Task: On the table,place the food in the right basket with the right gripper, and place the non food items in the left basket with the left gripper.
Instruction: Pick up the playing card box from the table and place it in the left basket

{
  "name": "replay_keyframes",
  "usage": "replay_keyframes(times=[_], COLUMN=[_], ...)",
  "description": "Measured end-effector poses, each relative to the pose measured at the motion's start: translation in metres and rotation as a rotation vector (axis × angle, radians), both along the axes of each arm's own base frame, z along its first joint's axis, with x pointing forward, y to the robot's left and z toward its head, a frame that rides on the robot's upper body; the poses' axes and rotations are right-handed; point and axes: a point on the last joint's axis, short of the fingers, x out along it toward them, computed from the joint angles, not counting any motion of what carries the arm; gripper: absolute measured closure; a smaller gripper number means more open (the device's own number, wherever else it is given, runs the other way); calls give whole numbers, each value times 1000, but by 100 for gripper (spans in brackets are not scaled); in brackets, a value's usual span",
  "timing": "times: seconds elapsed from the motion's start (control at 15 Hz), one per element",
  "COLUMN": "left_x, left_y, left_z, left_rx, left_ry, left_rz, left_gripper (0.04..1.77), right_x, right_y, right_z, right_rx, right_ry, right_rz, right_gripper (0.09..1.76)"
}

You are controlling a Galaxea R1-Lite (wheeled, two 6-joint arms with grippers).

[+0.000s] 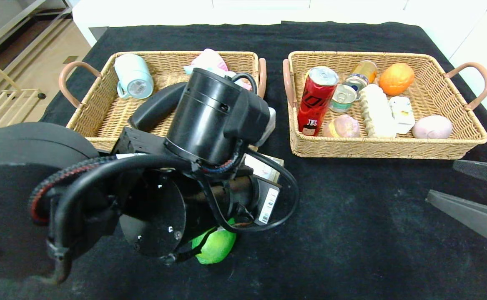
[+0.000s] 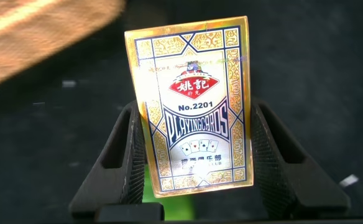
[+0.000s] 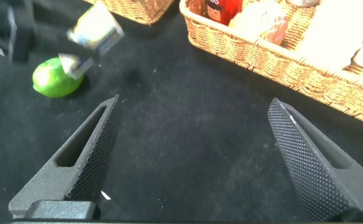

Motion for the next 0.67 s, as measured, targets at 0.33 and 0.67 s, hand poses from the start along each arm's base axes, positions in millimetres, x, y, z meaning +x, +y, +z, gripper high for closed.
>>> replay_keyframes(times=[0.33,0.67], left_x=[8,14], left_y=[37,75], left_z=[21,40], left_rx=[-51,-87], left_ry=[-43,-90], left_rz=[101,205], left_gripper=[78,78], right_x=[2,2], right_y=[1,1], right_z=[-1,-1], right_rx=[-2,-2], right_ry=[8,5], right_rz=[0,0], right_gripper=[14,14])
